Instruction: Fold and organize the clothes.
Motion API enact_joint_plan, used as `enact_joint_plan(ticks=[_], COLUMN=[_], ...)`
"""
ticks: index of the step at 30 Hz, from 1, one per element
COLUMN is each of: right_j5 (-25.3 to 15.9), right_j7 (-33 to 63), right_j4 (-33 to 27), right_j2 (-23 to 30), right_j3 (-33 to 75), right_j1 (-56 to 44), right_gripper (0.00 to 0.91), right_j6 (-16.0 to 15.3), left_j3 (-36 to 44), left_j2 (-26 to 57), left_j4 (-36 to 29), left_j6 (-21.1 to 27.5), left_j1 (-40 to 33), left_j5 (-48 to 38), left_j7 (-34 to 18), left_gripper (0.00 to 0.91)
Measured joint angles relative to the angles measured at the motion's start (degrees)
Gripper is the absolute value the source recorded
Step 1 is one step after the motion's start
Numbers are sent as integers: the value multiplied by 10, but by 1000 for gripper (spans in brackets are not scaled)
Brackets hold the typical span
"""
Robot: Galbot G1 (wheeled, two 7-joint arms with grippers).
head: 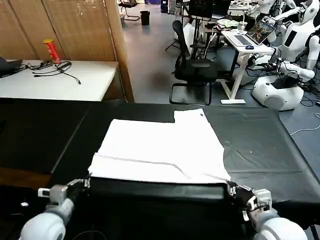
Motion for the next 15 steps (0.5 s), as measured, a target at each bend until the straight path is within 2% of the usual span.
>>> enact_joint_plan(ticks=[1,2,3,11,15], right_j5=[-1,-3,-6,-30,3], right_j7=[1,2,1,-3,-3], right_j4=[2,6,9,42,51], right_j2=[1,2,2,2,-1], right_j3=[0,0,0,13,27], right_j1=[-3,-7,-10,-44,-43], right_gripper=[10,205,878,878,878], right_j6=[0,0,0,0,0], left_j3=[-4,-8,-11,-34,-41], left_j2=[0,1,2,0,-1], left_j4=[-4,-8,-11,-33,-46], left_j6=[1,1,1,10,33], left_j1=[8,15,21,43,50], left_j5=[-1,-1,-2,-6,-4], left_j7=[0,1,2,-7,-10], left_gripper=[0,185,878,878,878])
